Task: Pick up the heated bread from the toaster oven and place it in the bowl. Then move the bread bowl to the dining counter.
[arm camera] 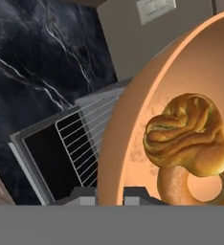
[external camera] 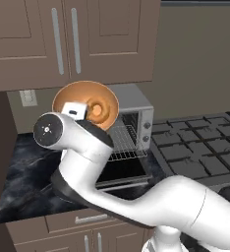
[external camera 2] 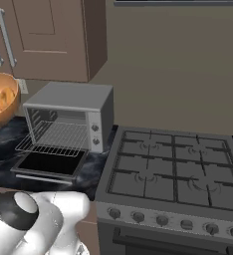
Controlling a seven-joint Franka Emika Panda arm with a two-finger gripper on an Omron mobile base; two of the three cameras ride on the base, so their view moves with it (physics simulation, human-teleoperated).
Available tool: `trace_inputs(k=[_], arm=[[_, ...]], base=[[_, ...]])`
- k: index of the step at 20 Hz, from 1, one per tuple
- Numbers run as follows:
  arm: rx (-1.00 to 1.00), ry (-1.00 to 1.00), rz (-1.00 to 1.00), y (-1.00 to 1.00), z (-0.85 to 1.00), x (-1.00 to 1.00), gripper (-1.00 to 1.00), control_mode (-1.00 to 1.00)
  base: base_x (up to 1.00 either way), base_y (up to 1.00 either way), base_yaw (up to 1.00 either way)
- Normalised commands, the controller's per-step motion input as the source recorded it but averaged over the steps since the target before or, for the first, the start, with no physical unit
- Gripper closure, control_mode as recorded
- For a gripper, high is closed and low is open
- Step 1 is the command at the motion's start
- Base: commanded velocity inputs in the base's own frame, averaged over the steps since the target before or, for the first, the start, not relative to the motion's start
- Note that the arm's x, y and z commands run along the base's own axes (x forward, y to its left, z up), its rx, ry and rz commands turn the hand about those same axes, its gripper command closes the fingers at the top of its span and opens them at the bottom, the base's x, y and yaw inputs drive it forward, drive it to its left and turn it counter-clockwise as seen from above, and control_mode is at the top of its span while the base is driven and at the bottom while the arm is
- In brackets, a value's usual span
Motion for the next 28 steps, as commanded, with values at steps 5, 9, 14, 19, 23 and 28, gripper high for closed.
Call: trace_inputs(k=[5, 9, 14, 19, 23, 28], arm=[[0.21, 0.00, 0.09, -1.00, 0.27, -0.30, 1.00, -1.00], [0.24, 0.00, 0.14, -1.00, 0.00, -0.34, 1.00, -1.00], [0.02, 0.02, 0.02, -0.16, 0.00, -0.01, 1.00, -1.00], [0.00, 0.00, 0.00, 0.00, 0.00, 0.00, 1.00, 1.00], [0.00, 0.00, 0.00, 0.00, 0.00, 0.00, 1.00, 1.00], [0.00, 0.00, 0.00, 0.00, 0.00, 0.00, 1.00, 1.00]], base=[[0.00, 0.00, 0.00], [0.00, 0.00, 0.00], [0.00, 0.00, 0.00], [-0.57, -0.50, 0.11], [-1.00, -0.84, 0.55], [-0.62, -0.44, 0.93]])
